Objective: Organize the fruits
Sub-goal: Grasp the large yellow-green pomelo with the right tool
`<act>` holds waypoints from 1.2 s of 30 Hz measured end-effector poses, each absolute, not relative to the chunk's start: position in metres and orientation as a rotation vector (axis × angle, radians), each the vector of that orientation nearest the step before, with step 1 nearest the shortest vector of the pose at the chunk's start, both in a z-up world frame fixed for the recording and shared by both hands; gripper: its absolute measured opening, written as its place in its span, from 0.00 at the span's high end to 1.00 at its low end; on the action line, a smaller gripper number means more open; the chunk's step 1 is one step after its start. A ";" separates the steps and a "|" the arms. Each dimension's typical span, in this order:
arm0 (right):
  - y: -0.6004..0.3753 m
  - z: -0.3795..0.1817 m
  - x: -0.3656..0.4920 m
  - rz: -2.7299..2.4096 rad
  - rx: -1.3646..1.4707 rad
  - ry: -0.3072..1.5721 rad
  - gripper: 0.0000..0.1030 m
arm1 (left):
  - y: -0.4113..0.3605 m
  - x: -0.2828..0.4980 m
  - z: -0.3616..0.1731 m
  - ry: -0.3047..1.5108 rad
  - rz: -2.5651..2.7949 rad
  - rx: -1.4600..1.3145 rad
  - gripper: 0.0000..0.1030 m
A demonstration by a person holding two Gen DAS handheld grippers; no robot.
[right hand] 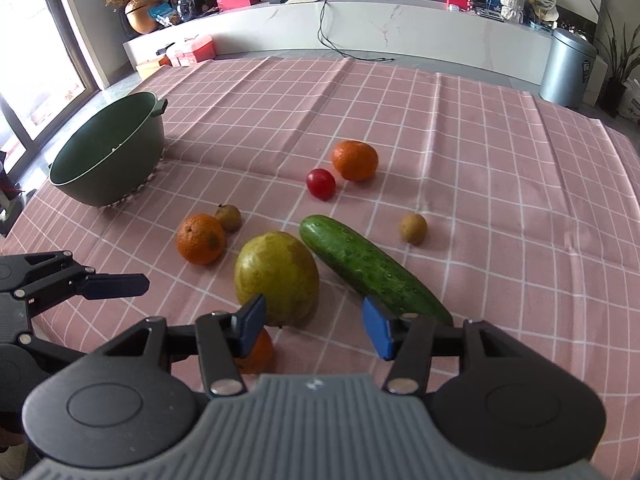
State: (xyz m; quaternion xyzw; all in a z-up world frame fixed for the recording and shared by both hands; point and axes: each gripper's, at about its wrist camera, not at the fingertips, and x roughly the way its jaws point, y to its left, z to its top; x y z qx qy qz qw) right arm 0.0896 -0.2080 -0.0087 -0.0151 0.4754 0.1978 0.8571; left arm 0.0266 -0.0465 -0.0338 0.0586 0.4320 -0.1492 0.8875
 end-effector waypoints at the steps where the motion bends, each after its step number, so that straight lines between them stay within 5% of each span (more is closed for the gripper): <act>1: -0.202 -0.010 0.091 0.427 -0.034 0.999 0.46 | -0.041 0.027 -0.033 0.898 -0.302 0.118 0.25; 36: -0.171 -0.041 0.131 0.461 0.065 1.068 0.41 | 0.003 0.054 -0.041 0.915 -0.235 0.035 0.24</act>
